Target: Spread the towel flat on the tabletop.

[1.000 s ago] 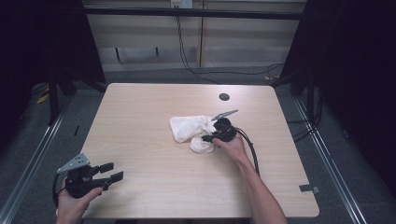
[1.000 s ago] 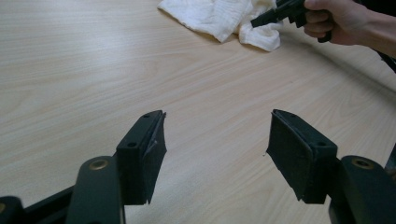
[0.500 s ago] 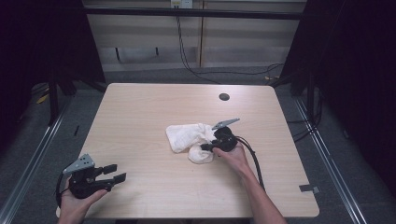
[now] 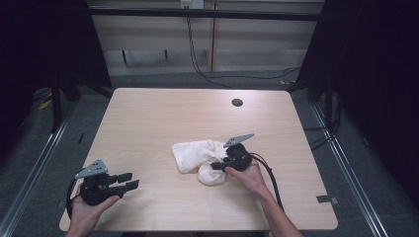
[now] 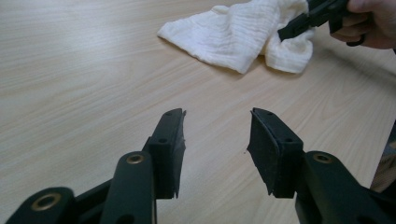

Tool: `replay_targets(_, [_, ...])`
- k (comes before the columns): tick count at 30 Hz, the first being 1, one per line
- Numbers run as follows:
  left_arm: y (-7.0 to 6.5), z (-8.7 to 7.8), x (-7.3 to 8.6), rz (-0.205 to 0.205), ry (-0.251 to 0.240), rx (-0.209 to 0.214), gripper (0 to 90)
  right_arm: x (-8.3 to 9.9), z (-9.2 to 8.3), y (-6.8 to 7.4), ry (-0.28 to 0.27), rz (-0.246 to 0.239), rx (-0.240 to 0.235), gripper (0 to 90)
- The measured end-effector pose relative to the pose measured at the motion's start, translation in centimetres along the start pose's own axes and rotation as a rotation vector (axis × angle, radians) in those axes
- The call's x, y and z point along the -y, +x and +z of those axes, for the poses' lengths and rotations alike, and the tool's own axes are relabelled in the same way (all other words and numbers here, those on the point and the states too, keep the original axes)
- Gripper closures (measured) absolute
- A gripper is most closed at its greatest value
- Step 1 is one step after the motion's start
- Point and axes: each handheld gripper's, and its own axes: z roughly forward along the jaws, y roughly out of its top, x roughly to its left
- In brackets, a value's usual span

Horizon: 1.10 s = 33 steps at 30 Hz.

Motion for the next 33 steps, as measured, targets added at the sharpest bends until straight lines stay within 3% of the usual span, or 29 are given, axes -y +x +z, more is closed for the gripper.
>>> replay_targets(6, [-0.2,0.5,-0.4,-0.020,-0.005,-0.002,57.9,1.0,-1.2,1.6,0.006,-0.011,-0.013,78.4])
replay_targets(10, [-0.9,0.9,-1.2,-0.009,0.007,-0.014,57.9,1.8,-1.7,2.5,-0.003,0.006,-0.044,78.2])
replay_targets(11, [-1.4,1.0,-1.5,0.011,0.001,-0.005,57.9,1.8,-1.7,2.5,-0.003,0.006,-0.044,78.2])
replay_targets(13, [-2.0,1.3,-1.9,0.056,0.008,-0.002,57.9,2.0,-1.5,4.2,0.011,-0.014,-0.062,76.5])
replay_targets(16, [-2.1,1.9,-2.0,0.059,0.020,0.016,59.4,1.9,-1.4,5.3,0.012,-0.022,-0.073,75.1])
replay_targets(17, [-2.0,2.1,-2.1,0.074,0.033,0.019,61.4,1.9,-1.4,5.6,0.011,-0.033,-0.076,73.2])
replay_targets(19, [-1.5,2.9,-2.8,0.080,0.036,0.034,66.9,1.9,-1.5,6.0,0.016,-0.036,-0.067,58.1])
replay_targets(20, [-1.5,2.9,-2.8,0.080,0.036,0.034,69.0,1.9,-1.5,6.0,0.016,-0.036,-0.067,58.1])
replay_targets(21, [-1.3,3.7,-3.5,0.081,0.033,0.048,70.0,2.0,-2.1,5.8,0.008,-0.027,-0.072,49.0])
replay_targets(25, [-1.5,4.9,-4.2,0.102,0.048,0.073,75.0,1.8,-3.9,5.6,-0.031,-0.037,-0.067,41.0])
replay_targets(27, [-1.7,5.7,-4.6,0.122,0.053,0.090,76.3,1.6,-5.1,5.4,-0.052,-0.037,-0.054,38.5])
replay_targets(29, [-1.6,6.4,-4.6,0.107,0.058,0.106,77.5,1.3,-6.7,5.0,-0.076,-0.038,-0.039,39.2])
replay_targets(30, [-1.6,6.8,-4.4,0.102,0.065,0.112,78.5,1.3,-7.9,3.7,-0.105,-0.009,-0.030,41.5])
replay_targets(32, [-1.7,7.5,-4.1,0.082,0.078,0.130,78.3,1.3,-8.2,3.1,-0.115,0.003,-0.018,42.3])
replay_targets(33, [-1.9,8.2,-3.9,0.088,0.103,0.126,72.9,1.5,-8.7,1.3,-0.119,0.041,0.012,47.3])
